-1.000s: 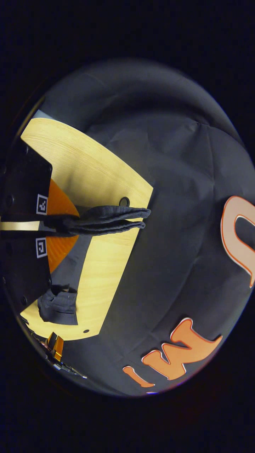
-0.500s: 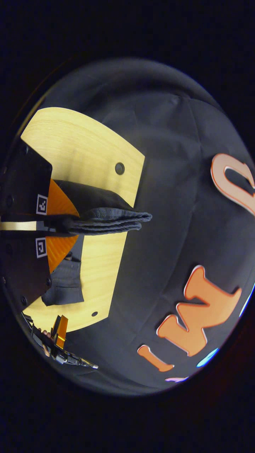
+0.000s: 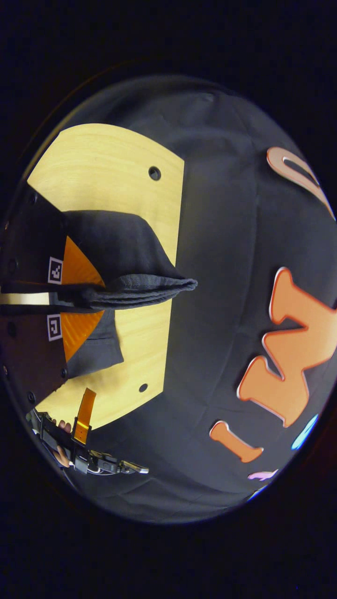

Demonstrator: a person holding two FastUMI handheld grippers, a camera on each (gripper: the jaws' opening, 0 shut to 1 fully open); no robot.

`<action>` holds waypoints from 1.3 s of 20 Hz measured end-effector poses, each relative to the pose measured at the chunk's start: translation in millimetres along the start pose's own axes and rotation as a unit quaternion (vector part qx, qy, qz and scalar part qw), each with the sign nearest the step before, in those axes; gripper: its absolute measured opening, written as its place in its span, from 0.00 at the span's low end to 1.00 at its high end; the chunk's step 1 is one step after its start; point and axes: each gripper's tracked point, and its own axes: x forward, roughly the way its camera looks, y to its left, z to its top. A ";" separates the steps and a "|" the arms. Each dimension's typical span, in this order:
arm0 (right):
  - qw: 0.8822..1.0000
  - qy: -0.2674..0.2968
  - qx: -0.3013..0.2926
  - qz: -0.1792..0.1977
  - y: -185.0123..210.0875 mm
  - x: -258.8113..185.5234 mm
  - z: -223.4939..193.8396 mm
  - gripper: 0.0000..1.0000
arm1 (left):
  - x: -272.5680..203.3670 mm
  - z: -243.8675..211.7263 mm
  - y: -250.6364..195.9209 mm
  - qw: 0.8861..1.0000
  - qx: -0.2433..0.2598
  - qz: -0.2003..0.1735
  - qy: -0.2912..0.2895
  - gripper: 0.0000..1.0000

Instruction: Grasp the waist and the cuffs of the jeans and fold them to make the two legs overlap; first hold the waist and fold one-third of the jeans toward the cuffs, then hold the cuffs and fold the remaining one-third in the same direction to finish folding.

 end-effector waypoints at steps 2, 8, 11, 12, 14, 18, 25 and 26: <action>1.000 -0.002 -0.002 -0.002 -6.0 -2.6 2.6 0.98 | 7.8 -8.1 -21.3 1.000 0.010 -0.015 0.012 0.09; 1.000 -0.006 -0.007 0.001 -20.4 -11.9 6.8 0.98 | 36.4 -33.7 -70.0 0.997 0.045 -0.029 0.050 0.09; 1.000 -0.007 -0.011 0.000 -27.2 -17.5 6.7 0.98 | 57.1 -54.7 -78.6 0.994 0.078 -0.016 0.074 0.09; 1.000 -0.011 -0.016 -0.001 -27.1 -18.5 7.2 0.98 | 60.2 -59.2 -83.7 0.993 0.087 -0.017 0.080 0.12; 1.000 -0.016 -0.026 -0.001 -27.8 -20.9 8.4 0.98 | 64.3 -64.4 -102.6 0.992 0.090 -0.041 0.082 0.21; 0.998 -0.032 -0.057 -0.008 -28.5 -29.1 10.4 0.98 | 58.8 -55.6 -118.2 0.991 0.097 -0.070 0.052 0.49; 0.979 -0.123 -0.160 -0.017 1.0 -64.4 30.0 0.98 | 19.0 -28.4 -97.1 0.994 0.088 -0.037 -0.048 0.92; 0.975 -0.138 -0.174 -0.019 8.0 -74.2 31.7 0.98 | 7.9 -23.3 -93.4 0.993 0.088 -0.034 -0.066 0.94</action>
